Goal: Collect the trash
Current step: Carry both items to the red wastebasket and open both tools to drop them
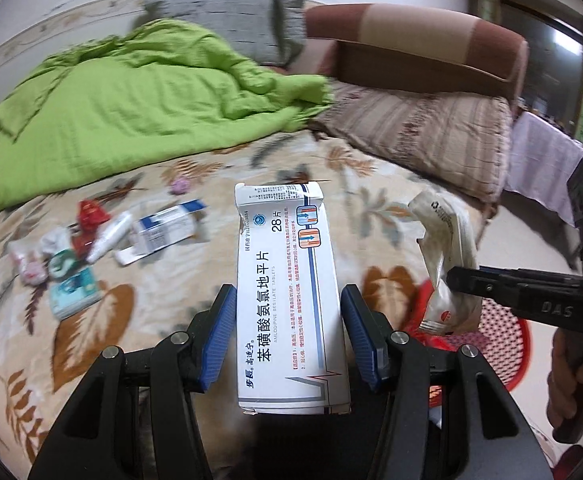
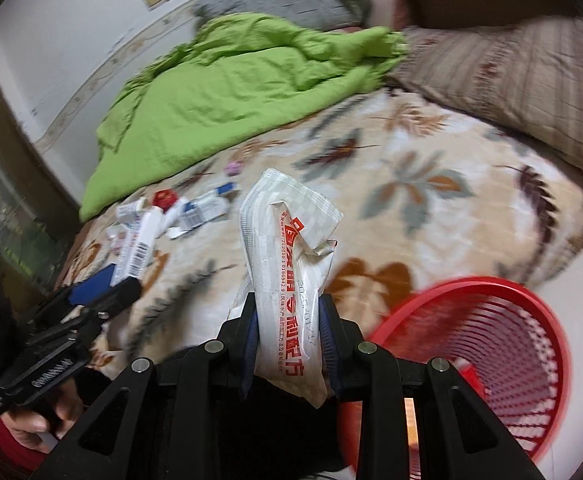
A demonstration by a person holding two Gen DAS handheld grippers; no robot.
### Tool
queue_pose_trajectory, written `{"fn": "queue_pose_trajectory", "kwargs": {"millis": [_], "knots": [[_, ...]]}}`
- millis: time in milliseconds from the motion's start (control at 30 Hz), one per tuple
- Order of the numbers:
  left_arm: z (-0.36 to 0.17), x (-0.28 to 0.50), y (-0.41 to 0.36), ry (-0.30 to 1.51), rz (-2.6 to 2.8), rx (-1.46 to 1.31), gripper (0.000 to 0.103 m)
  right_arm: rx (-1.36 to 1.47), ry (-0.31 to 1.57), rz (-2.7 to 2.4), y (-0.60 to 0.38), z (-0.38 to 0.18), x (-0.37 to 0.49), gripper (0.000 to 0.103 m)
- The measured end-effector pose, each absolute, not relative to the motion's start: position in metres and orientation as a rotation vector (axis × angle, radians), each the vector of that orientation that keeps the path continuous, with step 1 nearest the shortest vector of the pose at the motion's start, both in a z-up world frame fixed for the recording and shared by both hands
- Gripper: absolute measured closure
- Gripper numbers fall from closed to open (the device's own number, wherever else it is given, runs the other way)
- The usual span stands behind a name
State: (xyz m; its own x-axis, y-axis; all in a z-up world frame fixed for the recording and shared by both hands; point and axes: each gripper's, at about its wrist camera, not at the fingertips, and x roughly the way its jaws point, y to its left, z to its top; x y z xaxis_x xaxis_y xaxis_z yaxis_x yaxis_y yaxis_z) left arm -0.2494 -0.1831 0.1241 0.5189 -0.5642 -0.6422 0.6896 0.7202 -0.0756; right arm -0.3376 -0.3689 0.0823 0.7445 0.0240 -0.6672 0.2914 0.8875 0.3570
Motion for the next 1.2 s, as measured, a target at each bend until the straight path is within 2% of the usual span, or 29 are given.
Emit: {"fn": "queue_pose_trajectory", "kwargs": {"millis": [367,800,833,867,933,1200], "knots": [[0.129,-0.287,-0.266,0.753,-1.006,0.24,0.05,0.525,0.744,-0.357,-0.431,0.074,-0.409,0.071],[0.112,-0.314,-0.322,0.805,-1.14,0.31,0.049,0.555,0.764,-0.422,-0.449,0.061,-0.43,0.07],[0.11,-0.314,-0.324,0.808,-1.144,0.314,0.044,0.56,0.772,-0.429,-0.45,0.06,-0.431,0.067],[0.109,-0.314,-0.325,0.809,-1.147,0.317,0.037,0.564,0.776,-0.433,-0.451,0.058,-0.431,0.059],[0.108,-0.315,-0.324,0.81,-1.142,0.315,0.033,0.56,0.775,-0.458,-0.453,0.059,-0.433,0.047],[0.115,-0.3,-0.305,0.815,-1.1,0.269,0.033,0.544,0.749,-0.432,-0.447,0.069,-0.423,0.046]]}}
